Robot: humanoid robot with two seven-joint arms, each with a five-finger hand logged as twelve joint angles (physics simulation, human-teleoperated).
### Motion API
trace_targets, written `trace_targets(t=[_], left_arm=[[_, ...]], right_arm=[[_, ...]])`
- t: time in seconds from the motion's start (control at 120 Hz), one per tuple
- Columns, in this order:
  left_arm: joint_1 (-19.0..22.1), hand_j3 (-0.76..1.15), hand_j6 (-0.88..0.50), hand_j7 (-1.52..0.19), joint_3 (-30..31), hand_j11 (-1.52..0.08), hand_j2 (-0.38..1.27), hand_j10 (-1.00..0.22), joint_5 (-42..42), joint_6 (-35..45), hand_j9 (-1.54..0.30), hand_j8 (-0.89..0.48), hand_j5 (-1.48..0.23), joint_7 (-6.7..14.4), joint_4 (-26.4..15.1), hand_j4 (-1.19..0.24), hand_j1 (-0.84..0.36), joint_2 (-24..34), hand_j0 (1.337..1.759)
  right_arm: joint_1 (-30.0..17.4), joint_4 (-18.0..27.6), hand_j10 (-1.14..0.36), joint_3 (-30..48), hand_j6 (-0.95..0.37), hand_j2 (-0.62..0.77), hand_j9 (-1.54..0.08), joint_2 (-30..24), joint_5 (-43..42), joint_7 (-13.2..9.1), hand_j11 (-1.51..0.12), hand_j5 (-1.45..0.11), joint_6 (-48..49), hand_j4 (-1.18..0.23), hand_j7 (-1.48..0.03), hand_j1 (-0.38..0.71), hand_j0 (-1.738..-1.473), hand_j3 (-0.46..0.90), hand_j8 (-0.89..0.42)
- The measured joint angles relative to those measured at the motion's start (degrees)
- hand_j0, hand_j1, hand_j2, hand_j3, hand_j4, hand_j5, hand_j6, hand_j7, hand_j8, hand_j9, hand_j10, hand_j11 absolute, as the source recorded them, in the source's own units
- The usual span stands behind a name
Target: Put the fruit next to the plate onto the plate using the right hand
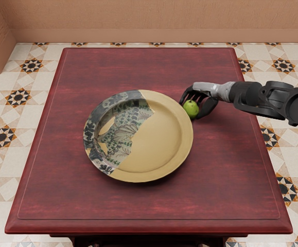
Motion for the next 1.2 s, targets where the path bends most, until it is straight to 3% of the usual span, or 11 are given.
trace_targets(t=[0.55, 1.2], left_arm=[[0.0, 0.0, -0.01, -0.02, -0.06, -0.02, 0.0, -0.01, 0.0, 0.0, -0.02, -0.01, -0.02, 0.0, 0.0, -0.01, 0.33, 0.0, 1.658], [0.0, 0.0, -0.01, -0.02, -0.07, -0.02, 0.0, -0.01, 0.01, 0.0, -0.02, -0.01, -0.02, 0.0, 0.0, -0.01, 0.33, 0.0, 1.658]], right_arm=[[0.13, 0.31, -0.58, 0.03, -0.43, 0.08, -0.76, 0.07, -0.24, -0.02, -0.76, -0.76, 0.03, -0.55, -0.75, 0.29, -1.657, 0.0, -0.5], [0.09, 0.28, -0.72, 0.12, -0.48, 0.27, -0.92, 0.03, -0.27, 0.11, -0.92, -0.91, -0.08, -0.65, -0.93, 0.25, -1.652, 0.0, -0.56]])
